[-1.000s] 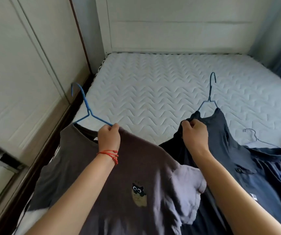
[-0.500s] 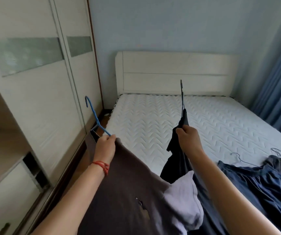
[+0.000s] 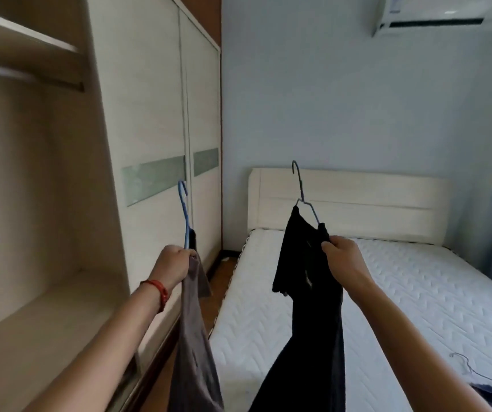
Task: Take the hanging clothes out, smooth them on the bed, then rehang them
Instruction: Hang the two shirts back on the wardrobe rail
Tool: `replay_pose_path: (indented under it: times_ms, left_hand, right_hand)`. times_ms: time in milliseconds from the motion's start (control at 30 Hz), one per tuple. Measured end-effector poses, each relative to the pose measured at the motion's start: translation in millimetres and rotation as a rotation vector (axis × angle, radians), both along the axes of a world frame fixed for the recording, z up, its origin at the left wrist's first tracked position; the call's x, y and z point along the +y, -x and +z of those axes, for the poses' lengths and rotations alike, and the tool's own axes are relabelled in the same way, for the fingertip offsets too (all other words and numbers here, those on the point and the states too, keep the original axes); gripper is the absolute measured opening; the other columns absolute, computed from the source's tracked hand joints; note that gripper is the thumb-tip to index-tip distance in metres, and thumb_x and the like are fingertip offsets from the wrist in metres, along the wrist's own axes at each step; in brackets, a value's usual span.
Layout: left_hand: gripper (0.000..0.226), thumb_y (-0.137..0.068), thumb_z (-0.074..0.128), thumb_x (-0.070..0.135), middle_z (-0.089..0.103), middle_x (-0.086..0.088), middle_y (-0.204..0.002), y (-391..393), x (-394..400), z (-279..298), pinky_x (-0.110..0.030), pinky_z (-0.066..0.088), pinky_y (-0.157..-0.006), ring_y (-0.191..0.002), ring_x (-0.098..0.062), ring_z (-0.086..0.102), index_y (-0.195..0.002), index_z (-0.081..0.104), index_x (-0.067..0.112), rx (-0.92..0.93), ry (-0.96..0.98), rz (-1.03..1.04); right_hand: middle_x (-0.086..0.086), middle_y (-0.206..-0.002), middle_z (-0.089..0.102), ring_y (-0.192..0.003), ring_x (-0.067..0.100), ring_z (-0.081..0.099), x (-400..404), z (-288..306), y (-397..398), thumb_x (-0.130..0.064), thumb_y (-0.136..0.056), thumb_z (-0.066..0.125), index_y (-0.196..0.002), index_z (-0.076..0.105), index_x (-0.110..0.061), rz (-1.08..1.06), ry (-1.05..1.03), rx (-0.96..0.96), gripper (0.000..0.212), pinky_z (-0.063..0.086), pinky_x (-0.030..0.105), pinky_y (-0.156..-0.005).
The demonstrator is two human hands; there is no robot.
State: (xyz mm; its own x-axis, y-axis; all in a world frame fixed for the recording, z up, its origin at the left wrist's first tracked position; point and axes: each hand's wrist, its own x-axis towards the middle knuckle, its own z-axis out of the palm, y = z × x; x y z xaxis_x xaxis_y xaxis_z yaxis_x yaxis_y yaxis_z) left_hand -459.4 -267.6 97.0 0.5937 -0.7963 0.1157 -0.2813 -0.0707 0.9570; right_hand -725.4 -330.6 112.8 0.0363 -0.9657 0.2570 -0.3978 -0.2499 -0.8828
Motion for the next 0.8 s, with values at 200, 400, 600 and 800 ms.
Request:
replay_pose_path:
  times_ms: [200,400,600,800]
  left_hand:
    - [0.027,-0.090,0.043,0.002,0.067,-0.028,-0.096,-28,31,39,-0.036,0.047,-0.083,-0.098,-0.039,0.060,-0.099,0.064,-0.011,-0.039,0.121,0.213]
    - [0.025,-0.090,0.041,0.000,0.053,-0.006,-0.063,-41,66,69,-0.019,0.035,-0.056,-0.081,-0.022,0.049,-0.083,0.064,-0.004,-0.057,0.227,0.346]
    - [0.023,-0.089,0.047,0.001,0.055,0.014,-0.033,-73,114,88,-0.001,0.037,-0.043,-0.063,-0.012,0.050,-0.086,0.067,-0.009,-0.060,0.239,0.442]
    - [0.023,-0.087,0.054,0.002,0.058,0.014,-0.038,-124,153,97,-0.001,0.037,-0.044,-0.059,-0.008,0.056,-0.102,0.064,-0.012,-0.057,0.160,0.476]
  right_hand:
    - [0.008,-0.057,0.041,-0.047,0.017,0.038,7,45,-32,-0.007,-0.091,0.040,-0.071,0.047,-0.006,0.188,0.034,-0.093,0.021,0.027,0.024,-0.045]
    - [0.010,-0.063,0.044,-0.053,0.019,0.042,6,58,-57,-0.008,-0.090,0.042,-0.077,0.053,-0.008,0.387,-0.038,-0.175,0.017,0.031,0.025,-0.050]
    - [0.013,-0.073,0.049,-0.065,0.024,0.047,14,62,-102,-0.011,-0.092,0.044,-0.096,0.053,0.019,0.535,-0.086,-0.184,0.031,0.034,0.029,-0.057]
    - [0.013,-0.068,0.048,-0.055,0.021,0.046,36,74,-166,-0.010,-0.093,0.044,-0.089,0.062,0.005,0.676,-0.142,-0.168,0.024,0.032,0.029,-0.052]
